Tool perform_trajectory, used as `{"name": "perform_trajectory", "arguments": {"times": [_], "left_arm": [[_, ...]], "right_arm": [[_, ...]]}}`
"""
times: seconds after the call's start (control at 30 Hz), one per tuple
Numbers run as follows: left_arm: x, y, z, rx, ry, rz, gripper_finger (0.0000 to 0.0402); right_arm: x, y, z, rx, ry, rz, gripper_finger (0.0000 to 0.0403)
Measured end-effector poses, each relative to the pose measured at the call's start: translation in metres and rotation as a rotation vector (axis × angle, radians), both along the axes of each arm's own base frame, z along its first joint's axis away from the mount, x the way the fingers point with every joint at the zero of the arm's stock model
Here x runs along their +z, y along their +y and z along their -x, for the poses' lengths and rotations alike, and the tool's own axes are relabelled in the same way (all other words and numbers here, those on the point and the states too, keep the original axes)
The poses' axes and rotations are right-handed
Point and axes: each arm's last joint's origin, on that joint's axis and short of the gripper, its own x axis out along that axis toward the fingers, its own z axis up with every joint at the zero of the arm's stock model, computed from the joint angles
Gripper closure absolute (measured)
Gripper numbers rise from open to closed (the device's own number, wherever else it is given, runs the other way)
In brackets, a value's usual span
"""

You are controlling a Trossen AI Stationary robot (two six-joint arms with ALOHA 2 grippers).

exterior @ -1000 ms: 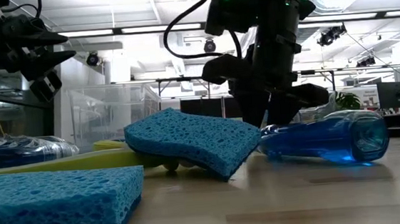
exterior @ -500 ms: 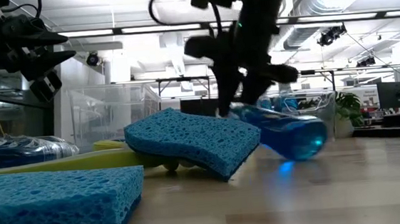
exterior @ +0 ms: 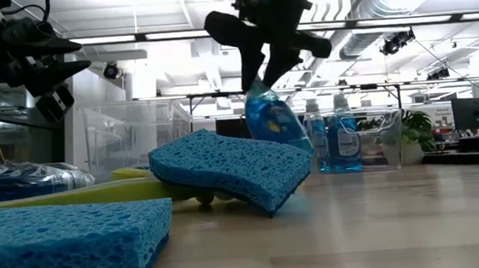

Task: Pick & Place Kitchen Sink Supplies
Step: Put the blue dishwasher liquid into the transparent bin

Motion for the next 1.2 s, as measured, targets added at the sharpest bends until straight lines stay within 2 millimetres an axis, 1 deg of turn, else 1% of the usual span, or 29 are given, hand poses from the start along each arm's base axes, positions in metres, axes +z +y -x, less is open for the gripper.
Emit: {"name": "perform_trajectory", "arguments": {"times": [0.33, 0.77, 0.93, 1.0, 1.2], "left_arm": [[0.0, 0.0, 0.0, 0.0, 0.0, 0.0, 0.0296], [0.0, 0.0, 0.0, 0.0, 0.0, 0.0, 0.0296], [0.0, 0.0, 0.0, 0.0, 0.0, 0.0, 0.0296], [0.0, 0.0, 0.0, 0.0, 0.0, 0.0, 0.0296], [0.0, 0.0, 0.0, 0.0, 0.0, 0.0, 0.0296]], "right_arm": [[0.003, 0.003, 0.002, -0.068, -0.025, 0.172, 0.0271], [0.003, 0.002, 0.002, -0.09, -0.042, 0.188, 0.0271], [-0.005, 0.001, 0.013, -0.126, -0.07, 0.174, 0.0271], [-0.005, 0.001, 0.018, -0.129, -0.101, 0.172, 0.0271], [0.003, 0.002, 0.03, -0.11, -0.164, 0.234, 0.0271]]}}
